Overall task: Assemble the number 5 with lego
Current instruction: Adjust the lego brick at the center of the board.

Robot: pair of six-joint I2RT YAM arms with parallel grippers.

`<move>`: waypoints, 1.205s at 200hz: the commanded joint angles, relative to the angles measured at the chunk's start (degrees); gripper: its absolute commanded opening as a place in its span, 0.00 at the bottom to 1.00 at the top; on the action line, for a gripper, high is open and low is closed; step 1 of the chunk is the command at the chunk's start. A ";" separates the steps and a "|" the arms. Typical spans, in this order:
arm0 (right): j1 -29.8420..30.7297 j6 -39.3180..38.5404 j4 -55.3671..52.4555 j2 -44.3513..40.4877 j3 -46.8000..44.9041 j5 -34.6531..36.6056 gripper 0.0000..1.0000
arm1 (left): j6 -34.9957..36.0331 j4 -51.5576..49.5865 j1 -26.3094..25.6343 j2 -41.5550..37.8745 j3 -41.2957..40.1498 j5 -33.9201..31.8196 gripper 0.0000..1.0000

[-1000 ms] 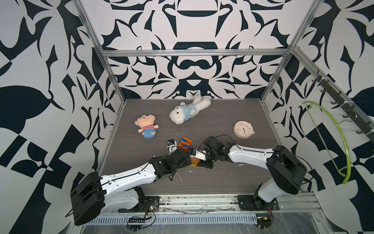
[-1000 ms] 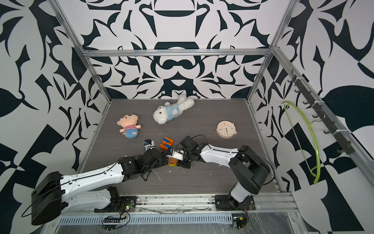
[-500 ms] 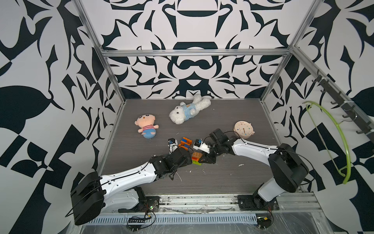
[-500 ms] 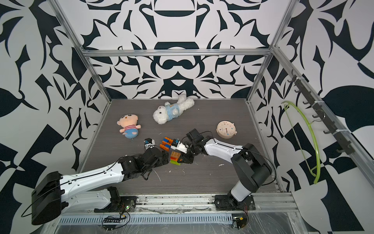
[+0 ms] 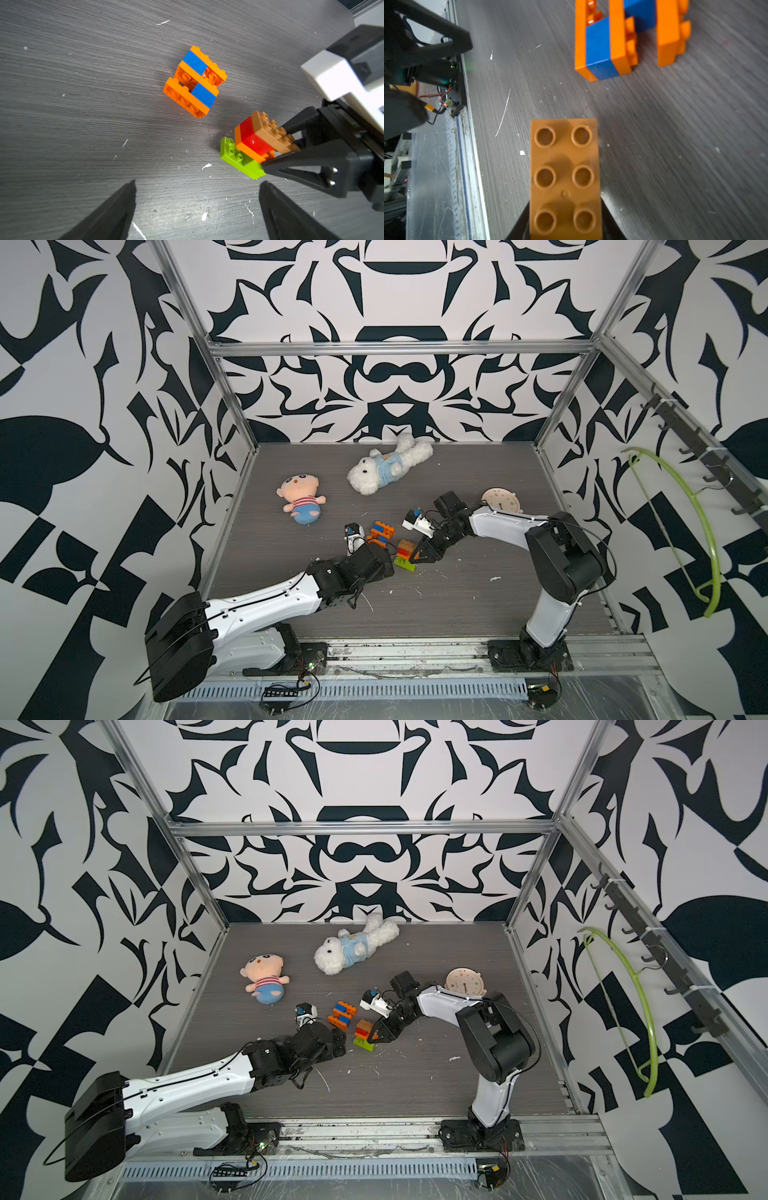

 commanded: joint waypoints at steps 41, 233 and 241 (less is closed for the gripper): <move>-1.46 2.24 -6.58 4.01 6.04 -2.58 0.33 | 0.85 -0.99 -0.08 0.08 1.65 -1.08 0.99; -6.14 9.51 -7.17 5.84 7.83 1.39 0.70 | 2.47 -2.22 0.01 1.90 3.60 -1.73 0.99; -6.18 9.99 -7.11 5.26 7.64 2.78 0.71 | 2.66 -2.24 0.00 1.91 3.70 -1.97 0.99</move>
